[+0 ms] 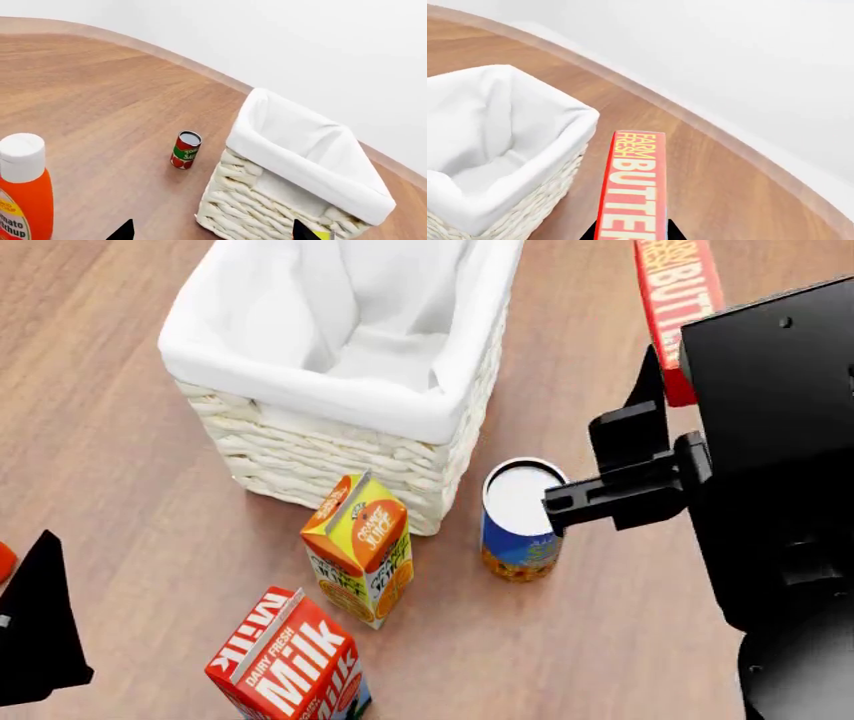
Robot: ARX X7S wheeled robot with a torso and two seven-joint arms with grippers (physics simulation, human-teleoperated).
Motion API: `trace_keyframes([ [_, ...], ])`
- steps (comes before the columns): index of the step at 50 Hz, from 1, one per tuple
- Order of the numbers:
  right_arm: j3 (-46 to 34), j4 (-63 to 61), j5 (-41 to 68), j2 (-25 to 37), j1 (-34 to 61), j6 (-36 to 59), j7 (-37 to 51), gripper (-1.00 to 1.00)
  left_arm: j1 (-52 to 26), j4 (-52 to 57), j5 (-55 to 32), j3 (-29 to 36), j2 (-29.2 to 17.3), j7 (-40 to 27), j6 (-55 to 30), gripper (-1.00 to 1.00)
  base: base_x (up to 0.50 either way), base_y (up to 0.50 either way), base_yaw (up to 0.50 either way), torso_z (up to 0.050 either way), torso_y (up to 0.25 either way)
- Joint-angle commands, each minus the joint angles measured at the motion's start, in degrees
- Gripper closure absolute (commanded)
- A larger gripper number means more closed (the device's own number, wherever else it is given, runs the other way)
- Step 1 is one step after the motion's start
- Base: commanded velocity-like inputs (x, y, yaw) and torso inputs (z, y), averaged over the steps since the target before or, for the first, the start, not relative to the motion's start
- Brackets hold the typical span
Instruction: Pick up the butter and put it in the basket.
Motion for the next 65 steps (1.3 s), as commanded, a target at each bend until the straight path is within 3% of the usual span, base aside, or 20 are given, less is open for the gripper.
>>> trace_keyframes([
  [1, -2.59, 12.22, -5.86, -0.33, 8.73, -3.45, -5.53, 1.0, -0.16, -0.14, -0.35, -0.15, -0.19, -0.13, 0.26, -1.0, 0.0, 0.0, 0.0, 0.0, 0.0],
  [21, -13.09, 36.02, -15.65, -3.28, 20.3, -9.87, -14.06, 1.0, -0.24, 0.19, -1.11, -0.4, -0.33, -1.22, 0.5, -1.0, 0.0, 0.0, 0.0, 0.001, 0.002],
  [28, -19.44, 48.47, -20.07, -6.69, 27.15, -10.15, -17.3, 1.0, -0.35, 0.17, -1.58, -0.52, -0.37, -1.67, 0.49, -1.0, 0.0, 0.0, 0.0, 0.001, 0.001],
  [39, -22.84, 63.62, -23.13, -12.26, 36.61, -14.33, -23.42, 1.0, 0.23, 0.98, -2.05, -0.72, -0.59, -2.14, 0.71, -1.0, 0.0, 0.0, 0.0, 0.0, 0.002],
  [47, -33.55, 83.97, -28.44, -20.55, 48.57, -14.92, -34.55, 1.0, 1.35, 2.73, -2.55, -0.8, -1.04, -2.27, 0.86, -1.0, 0.0, 0.0, 0.0, 0.001, 0.001],
  [54, -38.13, 111.53, -32.89, -31.87, 57.43, -25.19, -46.79, 1.0, 1.28, 3.0, -3.37, -1.01, -1.42, -2.37, 0.85, -1.0, 0.0, 0.0, 0.0, 0.0, 0.001],
  [65, -31.11, 111.95, -41.73, -35.63, 55.55, -25.83, -55.4, 1.0, 1.21, 3.2, -3.78, -0.97, -1.53, -2.75, 0.97, -1.0, 0.0, 0.0, 0.0, 0.0, 0.002],
])
